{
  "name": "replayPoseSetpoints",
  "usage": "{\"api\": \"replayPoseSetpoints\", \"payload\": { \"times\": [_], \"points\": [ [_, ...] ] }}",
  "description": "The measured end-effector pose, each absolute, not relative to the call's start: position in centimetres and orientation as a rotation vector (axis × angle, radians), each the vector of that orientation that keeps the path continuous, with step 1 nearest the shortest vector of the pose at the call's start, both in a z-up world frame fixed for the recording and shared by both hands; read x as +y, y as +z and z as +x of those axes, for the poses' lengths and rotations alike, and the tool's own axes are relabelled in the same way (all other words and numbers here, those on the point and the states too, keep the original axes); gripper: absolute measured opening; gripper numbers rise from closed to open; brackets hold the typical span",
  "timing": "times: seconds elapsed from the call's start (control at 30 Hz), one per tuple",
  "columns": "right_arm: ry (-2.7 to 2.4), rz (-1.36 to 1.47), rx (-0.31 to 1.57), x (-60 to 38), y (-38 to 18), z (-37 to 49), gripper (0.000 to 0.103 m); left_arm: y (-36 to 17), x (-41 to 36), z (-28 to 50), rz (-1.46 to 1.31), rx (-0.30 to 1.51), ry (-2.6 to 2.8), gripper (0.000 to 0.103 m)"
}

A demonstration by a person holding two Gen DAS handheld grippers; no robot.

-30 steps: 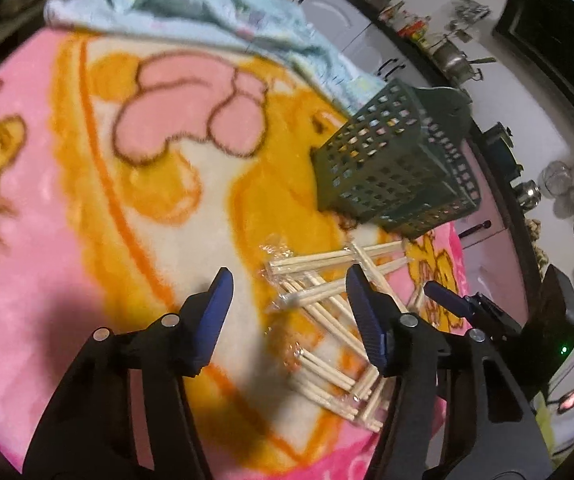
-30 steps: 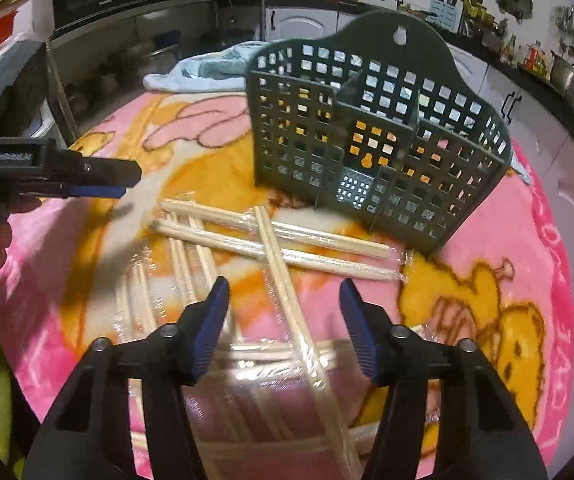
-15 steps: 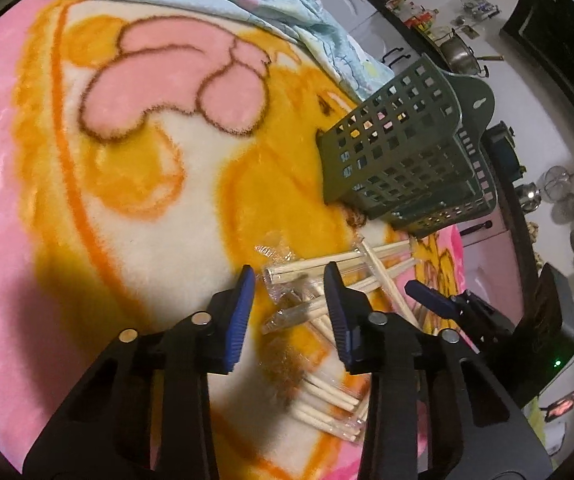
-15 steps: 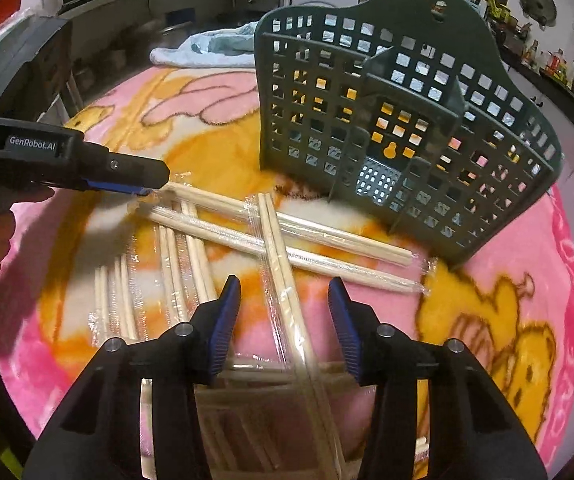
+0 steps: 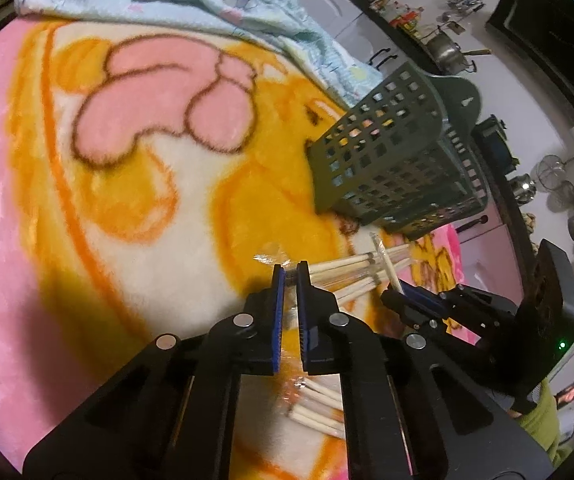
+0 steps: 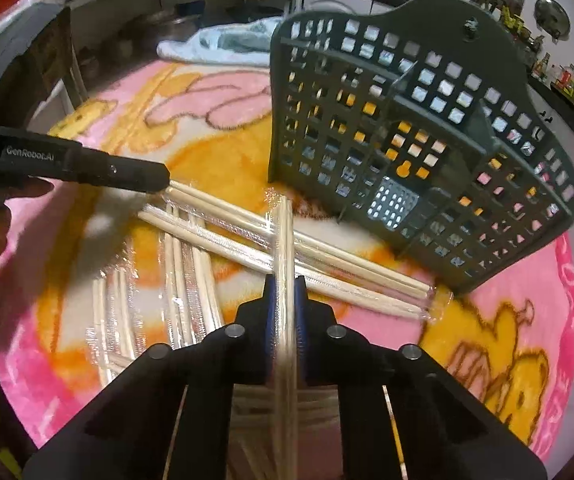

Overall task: Organize utensils
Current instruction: 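Lift the held chopsticks with both tools and carry them over the green basket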

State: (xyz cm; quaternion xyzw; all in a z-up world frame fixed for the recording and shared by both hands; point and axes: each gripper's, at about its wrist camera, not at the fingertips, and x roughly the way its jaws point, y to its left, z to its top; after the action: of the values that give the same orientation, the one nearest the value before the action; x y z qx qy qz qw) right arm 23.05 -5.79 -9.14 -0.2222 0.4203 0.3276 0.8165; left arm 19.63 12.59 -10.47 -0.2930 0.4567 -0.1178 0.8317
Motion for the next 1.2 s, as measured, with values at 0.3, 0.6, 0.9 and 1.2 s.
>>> {"api": "replayPoseSetpoints", "payload": {
  "times": [0.3, 0.6, 0.9, 1.2],
  "points": [
    [0.716, -0.313, 0.812, -9.1, -5.9, 21.8, 0.006, -6.1, 11.1, 18.5, -0.529, 0.859, -0.293, 0.002],
    [0.726, -0.297, 0.79, -9.6, -5.7, 20.4, 0.006, -4.9, 10.9, 17.9, -0.464, 0.842, -0.297, 0.002],
    [0.73, -0.254, 0.742, -9.9, -3.8, 19.3, 0.006, -4.7, 12.3, 17.2, -0.45, 0.825, -0.288, 0.002],
    [0.714, -0.159, 0.609, -11.6, 0.2, 18.2, 0.006, -1.0, 11.3, 15.5, -0.386, 0.752, -0.336, 0.001]
  ]
}}
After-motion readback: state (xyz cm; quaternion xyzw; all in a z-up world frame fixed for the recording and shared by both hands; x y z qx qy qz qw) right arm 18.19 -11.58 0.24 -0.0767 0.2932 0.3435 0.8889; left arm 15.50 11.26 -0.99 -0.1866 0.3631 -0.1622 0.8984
